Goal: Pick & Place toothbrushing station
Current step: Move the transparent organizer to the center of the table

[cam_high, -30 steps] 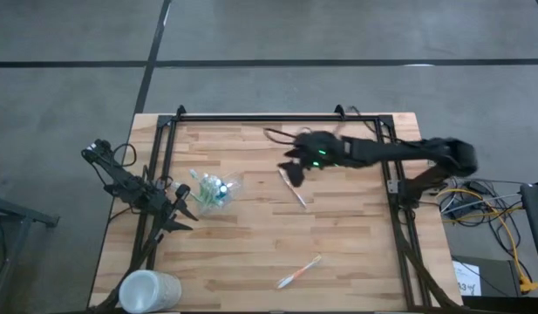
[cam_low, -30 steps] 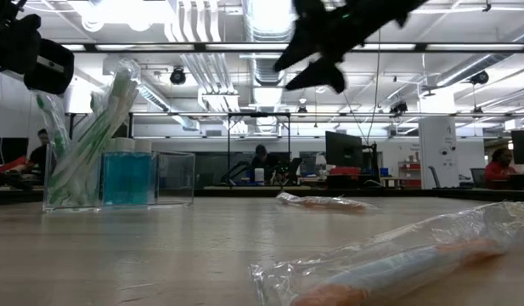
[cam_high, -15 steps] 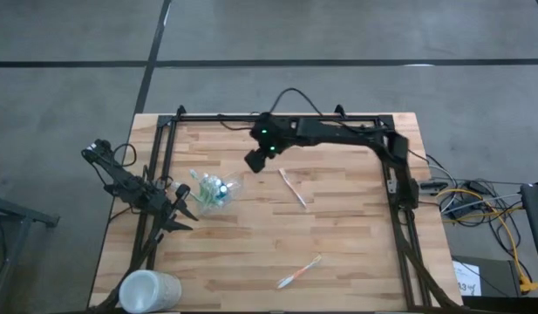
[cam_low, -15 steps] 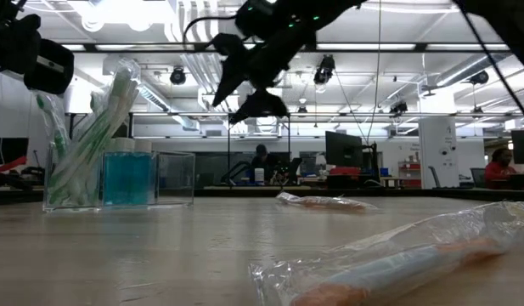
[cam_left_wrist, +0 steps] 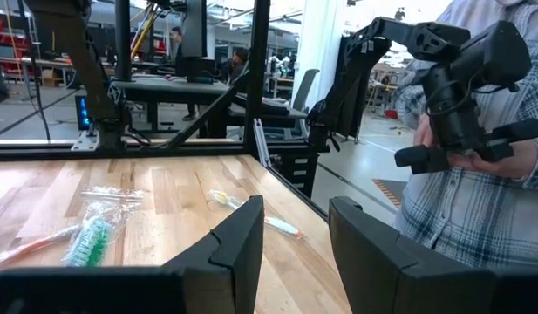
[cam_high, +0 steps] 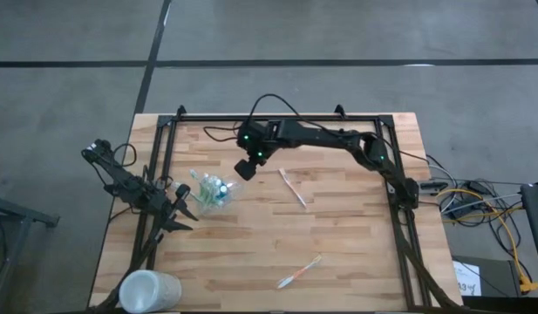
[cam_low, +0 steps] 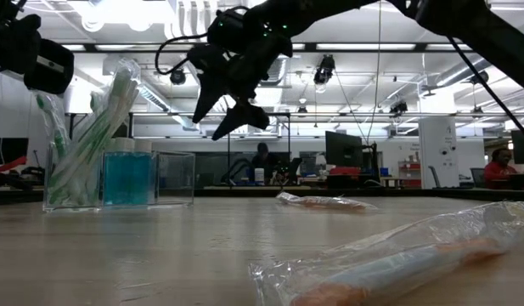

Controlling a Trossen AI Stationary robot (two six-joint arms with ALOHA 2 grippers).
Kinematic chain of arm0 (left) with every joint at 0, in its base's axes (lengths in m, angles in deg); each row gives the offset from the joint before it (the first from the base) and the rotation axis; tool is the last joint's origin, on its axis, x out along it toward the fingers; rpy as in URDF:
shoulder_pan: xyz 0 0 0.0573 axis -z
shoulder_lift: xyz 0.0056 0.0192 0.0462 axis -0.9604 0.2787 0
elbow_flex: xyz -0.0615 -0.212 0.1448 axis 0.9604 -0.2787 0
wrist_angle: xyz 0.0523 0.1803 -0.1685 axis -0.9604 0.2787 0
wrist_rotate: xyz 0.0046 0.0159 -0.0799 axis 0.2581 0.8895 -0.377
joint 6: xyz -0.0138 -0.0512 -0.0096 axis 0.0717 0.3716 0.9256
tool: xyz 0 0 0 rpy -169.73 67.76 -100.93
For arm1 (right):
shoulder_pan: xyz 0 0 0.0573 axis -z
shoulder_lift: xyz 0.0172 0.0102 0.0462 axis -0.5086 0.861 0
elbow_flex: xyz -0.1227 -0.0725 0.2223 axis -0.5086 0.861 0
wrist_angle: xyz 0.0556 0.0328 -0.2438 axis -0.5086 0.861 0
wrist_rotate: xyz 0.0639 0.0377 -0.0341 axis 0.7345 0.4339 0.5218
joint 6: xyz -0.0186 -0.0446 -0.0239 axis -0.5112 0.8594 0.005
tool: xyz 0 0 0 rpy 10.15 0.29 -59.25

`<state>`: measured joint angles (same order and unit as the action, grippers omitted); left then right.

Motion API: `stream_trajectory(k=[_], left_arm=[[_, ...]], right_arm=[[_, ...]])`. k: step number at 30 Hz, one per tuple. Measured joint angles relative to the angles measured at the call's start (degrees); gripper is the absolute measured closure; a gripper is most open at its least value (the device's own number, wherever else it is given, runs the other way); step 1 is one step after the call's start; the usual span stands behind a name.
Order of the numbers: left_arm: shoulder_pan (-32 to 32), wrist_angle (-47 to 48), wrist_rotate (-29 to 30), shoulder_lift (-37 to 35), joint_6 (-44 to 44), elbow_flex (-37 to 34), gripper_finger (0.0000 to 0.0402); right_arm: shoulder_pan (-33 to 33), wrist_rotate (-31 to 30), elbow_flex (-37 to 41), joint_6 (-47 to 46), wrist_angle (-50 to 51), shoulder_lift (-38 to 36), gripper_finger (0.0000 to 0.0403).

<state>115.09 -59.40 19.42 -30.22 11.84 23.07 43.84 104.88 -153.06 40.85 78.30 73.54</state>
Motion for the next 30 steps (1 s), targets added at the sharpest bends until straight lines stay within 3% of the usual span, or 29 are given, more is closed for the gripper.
stream_trajectory(k=[9,14,19,27,30], left_arm=[[0.0,0.0,0.02,0.0,0.0,0.02,0.0266],[0.0,0.0,0.02,0.04,0.0,0.02,0.0266],[0.01,-0.01,0.03,0.13,0.01,0.02,0.0266],[0.02,-0.02,0.02,0.13,0.0,0.02,0.0266],[0.02,-0.02,0.02,0.12,0.0,0.02,0.0266]], right_arm=[[-0.25,-0.27,1.58,4.14,1.98,-2.28,0.0158],[-0.53,-4.53,5.69,5.93,0.88,-8.73,0.0158],[-1.25,-4.86,17.3,5.99,-7.14,-17.82,0.0158],[-1.02,-4.76,43.01,3.85,-34.27,-34.26,0.0158],[-0.89,-4.69,49.03,6.73,-37.11,-39.47,0.0158]])
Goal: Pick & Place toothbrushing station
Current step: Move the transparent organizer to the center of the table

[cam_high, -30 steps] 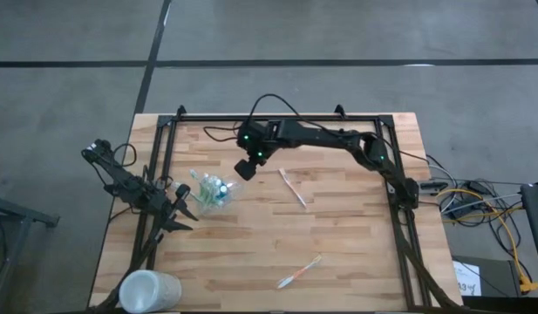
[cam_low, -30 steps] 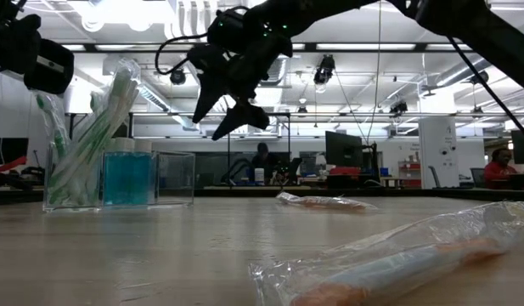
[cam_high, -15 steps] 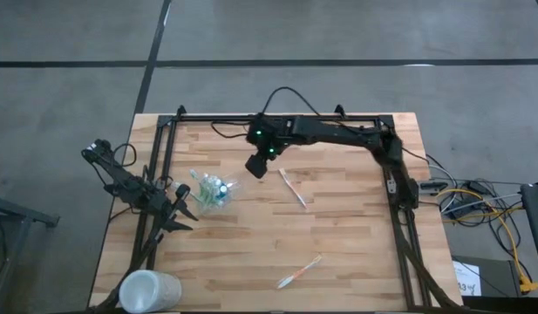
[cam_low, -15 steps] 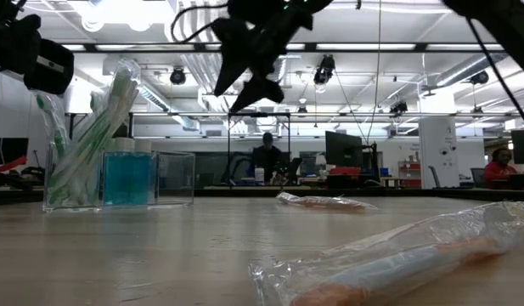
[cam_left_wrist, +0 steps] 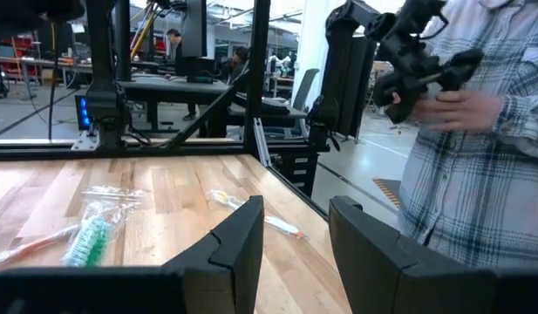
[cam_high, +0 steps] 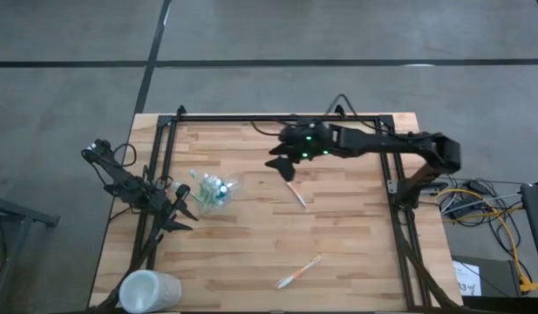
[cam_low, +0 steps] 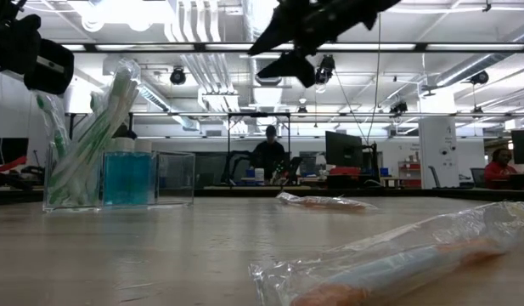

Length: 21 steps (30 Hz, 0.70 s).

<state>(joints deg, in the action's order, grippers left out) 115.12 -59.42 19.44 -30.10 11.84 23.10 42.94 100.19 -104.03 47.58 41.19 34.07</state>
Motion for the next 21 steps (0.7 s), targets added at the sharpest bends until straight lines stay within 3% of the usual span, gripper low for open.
stream_trajectory(k=[10,17,21], left_arm=[[0.0,0.0,-0.01,0.01,0.0,0.0,0.0266],[-0.04,0.06,-0.73,0.01,-0.34,0.0,0.0266],[0.0,1.58,-16.29,-0.11,-5.11,-0.07,0.0266]], right_arm=[[0.01,-0.04,8.0,4.49,-4.56,-12.32,0.0158],[0.01,-0.04,10.06,6.17,-4.35,-15.34,0.0158],[0.01,-0.04,10.46,5.07,-4.36,-14.84,0.0158]])
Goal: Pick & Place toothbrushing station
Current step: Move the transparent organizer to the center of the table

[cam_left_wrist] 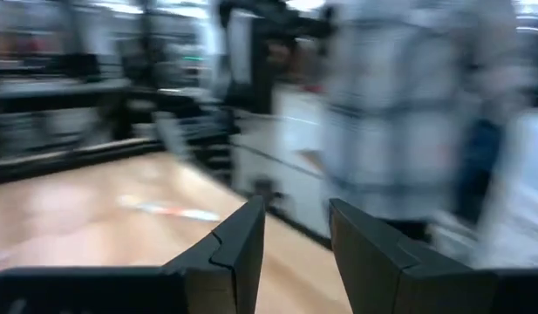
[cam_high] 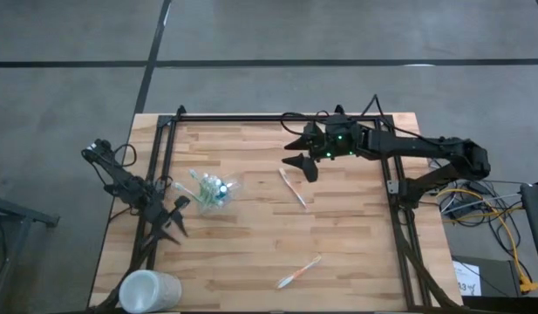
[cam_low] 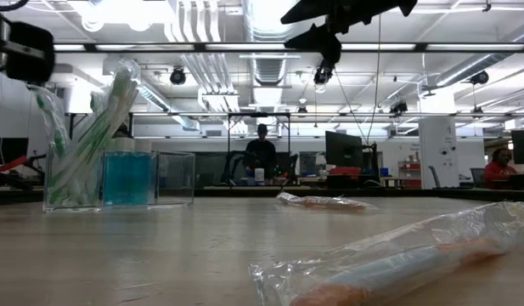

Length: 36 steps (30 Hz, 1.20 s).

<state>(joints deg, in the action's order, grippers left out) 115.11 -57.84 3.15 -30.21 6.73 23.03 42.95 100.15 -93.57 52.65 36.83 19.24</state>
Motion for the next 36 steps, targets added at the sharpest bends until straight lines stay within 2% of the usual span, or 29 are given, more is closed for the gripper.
stream_trajectory(k=[4,8,10,16,19,21,23,26,28,29,33,36], left_arm=[[0.03,-0.66,-9.38,0.08,-0.09,0.0,0.0266],[-0.02,-0.75,-10.18,0.08,-0.28,0.0,0.0266],[-0.03,-1.44,-8.05,0.1,-6.05,0.0,0.0266],[-0.02,-18.36,0.23,0.06,-26.96,-0.02,0.0266],[-0.02,-24.31,1.92,-0.11,-30.03,-0.02,0.0266],[0.03,-28.19,7.01,-0.67,-30.85,0.01,0.0266],[0.0,-29.76,15.56,-0.75,-25.37,0.34,0.0266],[0.0,-28.49,38.1,-0.88,-4.95,2.34,0.0266],[-0.04,-22.85,52.04,-0.74,3.38,4.3,0.0266],[-0.04,-18.87,54.69,-0.73,4.38,5.33,0.0266],[0.04,-11.71,52.16,-0.59,4.06,11.0,0.0266],[0.07,-0.7,42.39,-0.81,6.04,17.44,0.0266]], right_arm=[[0.0,0.0,-0.27,-0.52,0.17,1.01,0.0158],[0.02,-0.04,-1.45,-0.07,-0.01,1.44,0.0158],[0.17,-0.12,-2.0,-0.07,0.17,1.46,0.0158],[0.17,-0.15,-3.08,-0.03,0.24,1.46,0.0158],[0.2,-0.15,-3.02,0.45,0.2,1.46,0.0158],[0.26,-0.17,-2.56,0.63,0.42,1.46,0.0158],[0.28,-0.2,-2.21,0.25,0.67,1.53,0.0158],[0.26,-0.21,-1.89,0.21,0.61,1.53,0.0158],[0.28,-0.22,-1.68,0.23,0.62,1.53,0.0158],[0.28,-0.22,-1.6,0.32,0.67,1.53,0.0158],[0.28,-0.2,-1.41,0.62,0.63,1.53,0.0158],[0.28,-0.2,-1.33,0.61,0.7,1.53,0.0158]])
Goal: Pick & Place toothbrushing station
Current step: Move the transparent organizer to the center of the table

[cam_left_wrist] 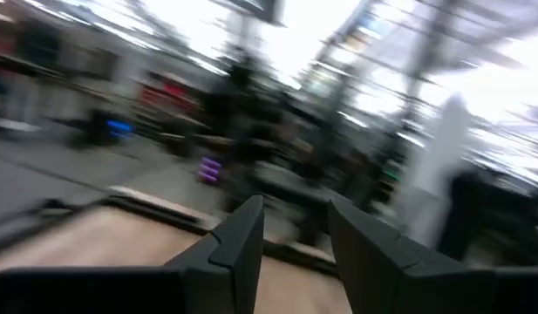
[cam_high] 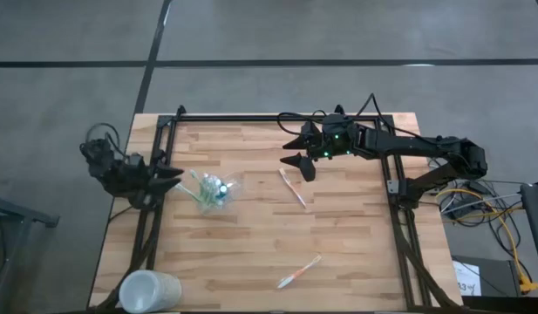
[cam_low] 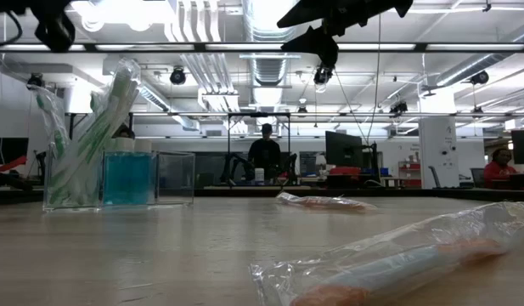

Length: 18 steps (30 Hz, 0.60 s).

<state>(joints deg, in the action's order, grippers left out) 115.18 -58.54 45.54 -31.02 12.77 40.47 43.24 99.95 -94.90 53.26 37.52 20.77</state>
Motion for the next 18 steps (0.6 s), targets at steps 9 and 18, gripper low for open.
stream_trajectory(k=[9,18], left_arm=[[-0.02,40.83,-11.94,6.01,28.82,17.45,0.0266],[0.0,42.77,-28.46,17.98,57.94,17.14,0.0266]], right_arm=[[0.0,0.0,0.0,0.95,-0.02,-0.02,0.0158],[0.16,-0.26,0.0,1.13,-0.04,-0.02,0.0158]])
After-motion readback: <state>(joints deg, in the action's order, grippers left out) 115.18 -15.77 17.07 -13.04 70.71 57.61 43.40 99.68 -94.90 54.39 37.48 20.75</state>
